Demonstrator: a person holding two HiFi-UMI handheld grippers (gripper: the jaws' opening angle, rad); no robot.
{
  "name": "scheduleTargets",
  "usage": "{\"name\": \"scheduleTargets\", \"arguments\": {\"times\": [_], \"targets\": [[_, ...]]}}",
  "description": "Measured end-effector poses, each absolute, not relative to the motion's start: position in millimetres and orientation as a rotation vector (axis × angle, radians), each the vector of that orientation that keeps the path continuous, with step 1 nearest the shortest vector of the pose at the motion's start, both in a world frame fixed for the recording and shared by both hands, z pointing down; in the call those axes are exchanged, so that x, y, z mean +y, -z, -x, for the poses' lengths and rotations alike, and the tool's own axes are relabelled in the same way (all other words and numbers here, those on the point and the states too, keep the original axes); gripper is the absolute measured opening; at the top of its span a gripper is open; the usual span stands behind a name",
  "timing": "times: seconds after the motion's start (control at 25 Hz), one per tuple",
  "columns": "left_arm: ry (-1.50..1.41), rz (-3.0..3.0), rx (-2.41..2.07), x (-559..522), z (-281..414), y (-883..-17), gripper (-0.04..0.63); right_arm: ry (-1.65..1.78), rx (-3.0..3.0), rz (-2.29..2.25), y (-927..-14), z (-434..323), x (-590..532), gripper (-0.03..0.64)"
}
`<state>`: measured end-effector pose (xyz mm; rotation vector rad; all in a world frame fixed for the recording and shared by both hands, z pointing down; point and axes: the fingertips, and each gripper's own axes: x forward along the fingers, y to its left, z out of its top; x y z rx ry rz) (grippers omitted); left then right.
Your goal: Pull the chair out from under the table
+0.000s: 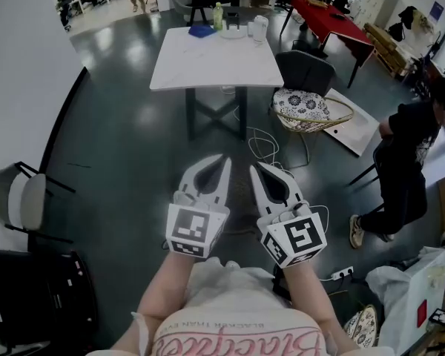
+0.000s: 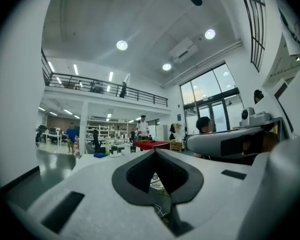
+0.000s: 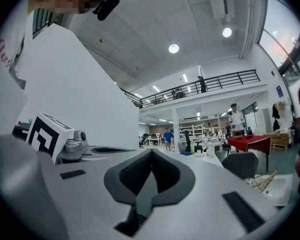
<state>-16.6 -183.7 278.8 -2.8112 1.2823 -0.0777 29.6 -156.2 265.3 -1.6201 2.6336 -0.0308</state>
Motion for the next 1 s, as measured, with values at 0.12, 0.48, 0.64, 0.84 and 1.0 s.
{"name": "scheduleTargets", "arguments": {"times": [0.12, 0.48, 0.64, 0.84, 1.0], "targets": [[0.066, 2.812, 1.254, -183, 13, -278, 0.005, 0.019, 2.626, 1.626, -262, -30, -158, 0.005], [0.028, 2.787, 1.234, -181, 15, -267, 0.005, -0.099, 2.622, 1.636, -248, -28, -160, 0.005], [0.025, 2.777, 1.212, -182, 16, -261, 0.005, -0.12, 2.636, 1.624, -247, -21, -160, 0.005], [0.028, 2.778, 1.188, -184, 16, -256, 0.005, -0.143, 2.648, 1.622, -244, -14, -163, 0.005], [0.034, 2.788, 1.175, -186, 18, -258, 0.005, -0.155, 2.657, 1.63, -247, -9, -164, 0.005]]}}
